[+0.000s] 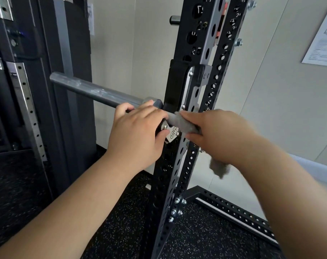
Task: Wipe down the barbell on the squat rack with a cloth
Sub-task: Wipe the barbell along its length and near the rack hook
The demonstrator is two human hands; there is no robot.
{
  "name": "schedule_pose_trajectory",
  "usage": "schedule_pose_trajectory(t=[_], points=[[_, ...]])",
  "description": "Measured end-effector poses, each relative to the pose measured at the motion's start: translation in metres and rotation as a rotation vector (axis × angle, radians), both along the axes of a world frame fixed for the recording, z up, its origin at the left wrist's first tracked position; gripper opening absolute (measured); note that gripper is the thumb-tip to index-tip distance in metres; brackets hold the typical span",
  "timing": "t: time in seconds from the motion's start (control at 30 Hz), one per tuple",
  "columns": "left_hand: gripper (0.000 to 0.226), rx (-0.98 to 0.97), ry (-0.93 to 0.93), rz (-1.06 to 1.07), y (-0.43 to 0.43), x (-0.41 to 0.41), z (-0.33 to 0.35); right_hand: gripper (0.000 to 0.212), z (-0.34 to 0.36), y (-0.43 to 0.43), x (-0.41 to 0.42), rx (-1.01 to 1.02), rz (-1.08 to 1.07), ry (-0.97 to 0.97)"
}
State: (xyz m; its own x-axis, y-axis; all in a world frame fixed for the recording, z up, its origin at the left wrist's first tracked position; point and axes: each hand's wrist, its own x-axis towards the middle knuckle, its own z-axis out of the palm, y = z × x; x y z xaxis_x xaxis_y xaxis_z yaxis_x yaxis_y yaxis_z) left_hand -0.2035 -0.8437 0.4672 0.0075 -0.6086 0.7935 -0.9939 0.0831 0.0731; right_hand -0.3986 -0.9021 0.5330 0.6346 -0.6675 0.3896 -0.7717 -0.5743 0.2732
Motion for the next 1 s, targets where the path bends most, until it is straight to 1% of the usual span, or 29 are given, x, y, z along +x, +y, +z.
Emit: schedule_pose_trajectory(t=[0.07,0.13,0.17,0.27,0.33,0.4,0.47,0.57,0.7,0.8,0.83,0.93,1.0], points=[[0.028,-0.011,0.017,0.004,0.001,-0.002,-0.001,0.037,-0.003,-0.007,0.026,-0.022,0.062,0.013],[0.037,-0.027,0.053,0.009,0.001,-0.004,-0.002,0.028,-0.006,-0.011,0.039,-0.037,0.105,0.017],[0.043,-0.032,0.068,0.01,0.001,-0.005,-0.002,0.03,-0.005,-0.012,0.037,-0.032,0.118,0.016],[0.054,-0.043,0.085,-0.001,0.0,-0.004,-0.004,0.051,0.003,-0.008,0.011,0.072,0.13,0.01],[0.059,-0.047,0.097,-0.013,0.0,-0.004,-0.005,0.053,0.011,-0.003,-0.005,0.184,0.108,-0.01],[0.06,-0.032,0.092,-0.018,0.0,-0.005,-0.004,0.048,0.016,-0.005,-0.002,0.252,0.093,-0.025],[0.062,-0.004,0.065,-0.01,-0.001,-0.005,-0.002,0.051,0.017,-0.01,0.018,0.244,0.106,-0.016],[0.065,0.029,0.049,0.004,0.0,-0.005,-0.002,0.066,0.009,-0.014,0.04,0.157,0.121,0.012],[0.071,0.045,0.053,0.007,0.001,-0.002,0.001,0.067,0.002,-0.014,0.011,0.092,0.107,0.035],[0.078,0.051,0.044,0.012,0.0,-0.003,0.003,0.064,0.004,-0.008,-0.004,0.119,0.093,0.032],[0.081,0.052,0.042,0.011,0.0,-0.003,0.004,0.067,0.007,-0.009,0.002,0.134,0.095,0.043],[0.084,0.066,0.043,0.021,0.001,-0.002,0.006,0.083,0.013,-0.016,0.033,0.149,0.119,0.114],[0.083,0.073,0.062,0.044,0.004,-0.004,0.007,0.084,0.011,-0.017,0.04,0.162,0.149,0.118]])
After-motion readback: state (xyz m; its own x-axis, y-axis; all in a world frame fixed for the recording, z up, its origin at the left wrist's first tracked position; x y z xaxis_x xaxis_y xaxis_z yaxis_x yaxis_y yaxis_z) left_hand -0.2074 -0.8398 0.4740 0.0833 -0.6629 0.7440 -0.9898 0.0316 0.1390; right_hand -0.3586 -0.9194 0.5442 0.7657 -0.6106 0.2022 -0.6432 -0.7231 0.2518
